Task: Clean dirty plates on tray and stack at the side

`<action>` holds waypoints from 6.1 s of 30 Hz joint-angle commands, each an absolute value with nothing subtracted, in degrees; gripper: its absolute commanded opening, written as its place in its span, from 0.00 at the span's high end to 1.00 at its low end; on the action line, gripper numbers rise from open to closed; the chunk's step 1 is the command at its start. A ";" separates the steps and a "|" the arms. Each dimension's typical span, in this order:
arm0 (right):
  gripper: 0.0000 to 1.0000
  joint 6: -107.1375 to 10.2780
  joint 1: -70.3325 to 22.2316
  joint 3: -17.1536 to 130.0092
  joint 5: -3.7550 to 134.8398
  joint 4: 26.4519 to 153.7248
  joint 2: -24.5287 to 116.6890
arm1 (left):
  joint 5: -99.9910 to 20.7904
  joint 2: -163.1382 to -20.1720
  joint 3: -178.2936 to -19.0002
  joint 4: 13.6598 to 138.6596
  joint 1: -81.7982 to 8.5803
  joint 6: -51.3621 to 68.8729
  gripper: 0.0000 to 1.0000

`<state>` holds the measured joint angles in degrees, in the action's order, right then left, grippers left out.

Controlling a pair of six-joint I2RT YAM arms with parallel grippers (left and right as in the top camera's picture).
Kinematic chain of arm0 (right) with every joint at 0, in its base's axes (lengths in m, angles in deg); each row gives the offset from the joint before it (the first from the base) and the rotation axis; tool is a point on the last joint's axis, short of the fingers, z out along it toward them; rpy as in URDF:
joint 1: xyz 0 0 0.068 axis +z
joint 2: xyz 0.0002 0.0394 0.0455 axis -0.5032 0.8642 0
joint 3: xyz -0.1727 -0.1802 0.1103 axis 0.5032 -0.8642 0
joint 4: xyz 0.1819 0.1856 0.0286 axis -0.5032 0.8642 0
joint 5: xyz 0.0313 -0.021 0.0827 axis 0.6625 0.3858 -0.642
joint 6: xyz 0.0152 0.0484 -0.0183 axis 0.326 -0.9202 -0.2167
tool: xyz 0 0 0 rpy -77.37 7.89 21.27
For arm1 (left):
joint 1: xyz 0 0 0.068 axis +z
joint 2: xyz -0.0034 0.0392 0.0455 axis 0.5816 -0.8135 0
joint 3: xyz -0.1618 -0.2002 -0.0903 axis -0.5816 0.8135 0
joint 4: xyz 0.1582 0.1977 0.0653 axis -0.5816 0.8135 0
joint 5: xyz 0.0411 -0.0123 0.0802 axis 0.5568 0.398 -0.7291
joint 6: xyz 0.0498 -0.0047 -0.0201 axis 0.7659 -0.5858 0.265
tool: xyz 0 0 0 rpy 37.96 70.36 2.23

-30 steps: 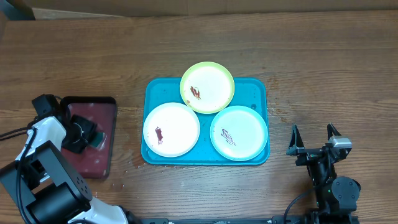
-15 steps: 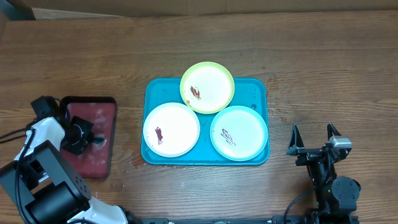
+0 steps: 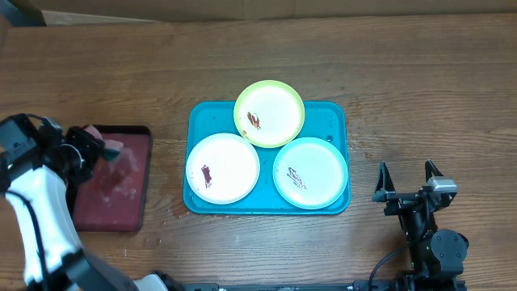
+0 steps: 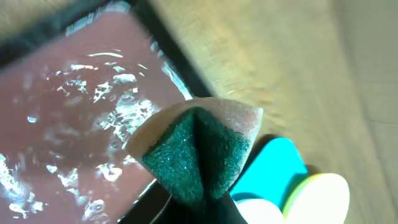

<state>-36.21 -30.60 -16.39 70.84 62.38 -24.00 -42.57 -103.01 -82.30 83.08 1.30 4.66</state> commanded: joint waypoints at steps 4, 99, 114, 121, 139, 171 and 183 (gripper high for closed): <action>0.00 -35.99 -30.77 -16.98 70.97 61.97 -24.53 | -57.96 -99.93 -82.54 82.29 1.30 7.52 0.96; 0.00 -35.99 -30.77 -16.98 70.97 61.95 -24.46 | -112.82 -95.64 -79.65 63.95 -24.84 52.92 0.96; 0.00 -35.99 -30.77 -16.98 70.97 61.95 -24.46 | -112.78 -95.64 -79.65 63.95 -24.84 52.70 0.96; 0.00 -35.99 -30.77 -16.98 70.97 61.97 -24.46 | -112.78 -95.64 -79.65 63.97 -24.84 52.68 0.96; 0.00 -35.99 -30.77 -16.98 70.97 61.95 -24.46 | -105.54 -95.91 -79.57 65.18 -24.47 41.86 0.96; 0.00 -35.99 -30.77 -16.98 70.97 61.97 -24.46 | -102.35 -114.59 -83.96 76.21 -22.48 23.30 0.96; 0.00 -35.99 -30.77 -16.98 70.97 61.95 -24.46 | -64.71 -99.77 -104.85 88.10 -22.50 22.06 0.96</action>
